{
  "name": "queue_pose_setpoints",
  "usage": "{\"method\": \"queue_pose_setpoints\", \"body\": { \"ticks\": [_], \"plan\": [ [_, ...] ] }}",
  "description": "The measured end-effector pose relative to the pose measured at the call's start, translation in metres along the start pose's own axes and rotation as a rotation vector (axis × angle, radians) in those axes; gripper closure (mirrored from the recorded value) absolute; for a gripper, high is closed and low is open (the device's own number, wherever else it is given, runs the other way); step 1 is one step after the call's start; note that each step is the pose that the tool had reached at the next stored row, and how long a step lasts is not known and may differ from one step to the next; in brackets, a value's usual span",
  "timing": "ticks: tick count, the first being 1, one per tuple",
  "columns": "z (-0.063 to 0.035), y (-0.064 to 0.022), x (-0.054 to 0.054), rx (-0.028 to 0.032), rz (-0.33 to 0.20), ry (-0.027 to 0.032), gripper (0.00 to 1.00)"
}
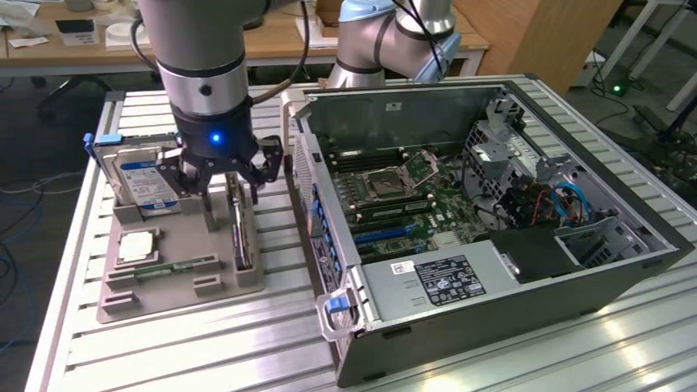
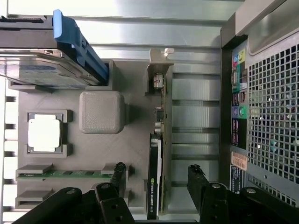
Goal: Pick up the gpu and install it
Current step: 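Pick up the gpu and move the gpu toward the slot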
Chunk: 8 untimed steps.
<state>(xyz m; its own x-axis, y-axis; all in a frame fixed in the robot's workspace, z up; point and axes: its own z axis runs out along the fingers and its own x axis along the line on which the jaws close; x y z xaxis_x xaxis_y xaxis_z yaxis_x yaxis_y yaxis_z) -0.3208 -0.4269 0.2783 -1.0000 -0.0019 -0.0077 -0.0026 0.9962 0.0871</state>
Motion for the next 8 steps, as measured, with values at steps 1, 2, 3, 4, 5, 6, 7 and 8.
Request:
{"method": "queue_pose_setpoints", "body": {
  "ticks": [1, 2, 3, 4, 5, 6, 7, 8],
  "plan": [
    [0.0008, -0.0002, 0.0, 0.0, 0.0, 0.0, 0.35],
    [0.0015, -0.0004, 0.0, 0.0, 0.0, 0.0, 0.35],
    [0.0021, -0.0007, 0.0, 0.0002, 0.0, 0.0002, 0.35],
    [0.0028, -0.001, 0.0, 0.0001, 0.0, 0.0001, 0.35],
    [0.0037, -0.0012, 0.0, 0.0, 0.0, -0.0001, 0.35],
    [0.0044, -0.0013, 0.0, 0.0, 0.0, 0.0, 0.35],
    [0.0051, -0.0015, 0.0, 0.0, 0.0, 0.0, 0.35],
    [0.0059, -0.0018, 0.0, 0.0, 0.0, 0.0001, 0.35]
  ]
}}
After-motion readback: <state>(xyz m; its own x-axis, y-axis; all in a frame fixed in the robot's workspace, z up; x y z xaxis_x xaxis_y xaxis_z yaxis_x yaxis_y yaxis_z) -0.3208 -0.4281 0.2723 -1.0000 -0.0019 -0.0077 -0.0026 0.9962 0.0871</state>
